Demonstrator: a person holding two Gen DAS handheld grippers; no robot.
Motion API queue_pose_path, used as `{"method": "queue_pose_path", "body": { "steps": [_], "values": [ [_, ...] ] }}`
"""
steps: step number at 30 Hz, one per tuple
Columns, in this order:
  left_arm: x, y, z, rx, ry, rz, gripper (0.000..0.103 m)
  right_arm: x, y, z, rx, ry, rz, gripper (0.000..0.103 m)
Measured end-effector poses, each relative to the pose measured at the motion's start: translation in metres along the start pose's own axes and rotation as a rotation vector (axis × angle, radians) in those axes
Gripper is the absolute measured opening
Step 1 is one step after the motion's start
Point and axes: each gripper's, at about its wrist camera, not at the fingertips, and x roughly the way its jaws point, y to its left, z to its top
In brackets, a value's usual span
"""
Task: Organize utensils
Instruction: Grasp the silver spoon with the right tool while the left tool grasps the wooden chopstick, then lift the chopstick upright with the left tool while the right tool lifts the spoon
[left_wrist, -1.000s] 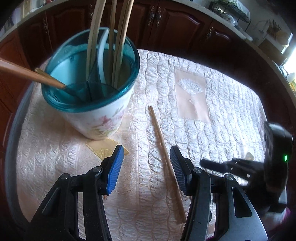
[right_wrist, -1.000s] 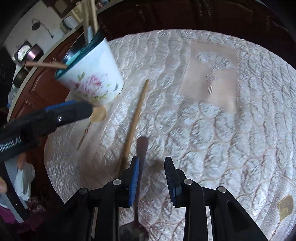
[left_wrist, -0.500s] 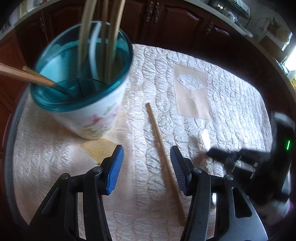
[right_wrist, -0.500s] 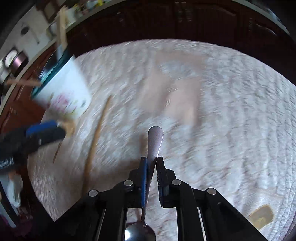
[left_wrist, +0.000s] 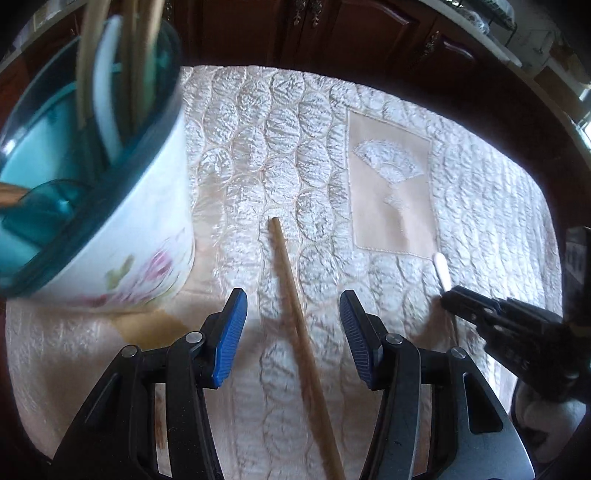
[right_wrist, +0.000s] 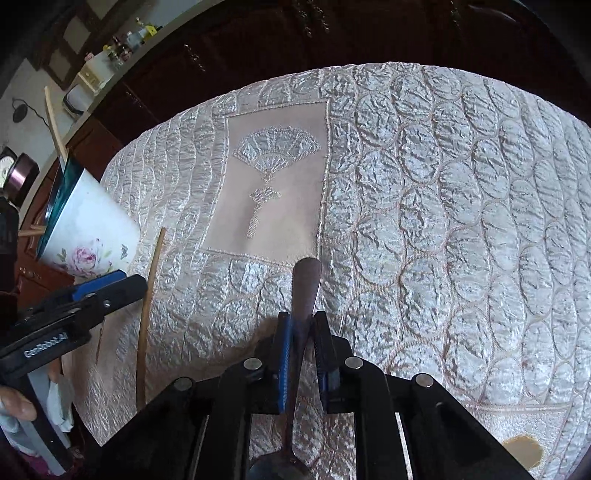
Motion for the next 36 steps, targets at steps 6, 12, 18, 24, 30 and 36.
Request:
{"method": "queue_pose_path", "body": {
  "steps": [6,12,18,24,30,36],
  "values": [
    [0.023,0.002,0.006,-0.022,0.042,0.015,0.052,0.007,0.009,0.021,-0.047,-0.016,-0.018,0.015],
    [0.032,-0.008,0.010,0.045,0.004,0.032,0.028,0.010,0.018,0.016,-0.073,-0.041,-0.028,0.011],
    [0.005,-0.004,0.016,0.047,-0.029,-0.072,0.006,-0.021,0.024,0.011,-0.083,-0.107,0.006,0.011],
    [-0.045,0.001,0.011,0.066,-0.109,-0.148,0.005,-0.063,0.032,0.006,-0.089,-0.190,0.038,0.011],
    [-0.094,0.000,-0.003,0.094,-0.137,-0.192,0.005,-0.103,0.049,-0.011,-0.113,-0.250,0.061,0.011],
    [-0.121,0.005,-0.011,0.101,-0.185,-0.203,0.005,-0.127,0.062,-0.023,-0.150,-0.287,0.062,0.001]
  ]
}}
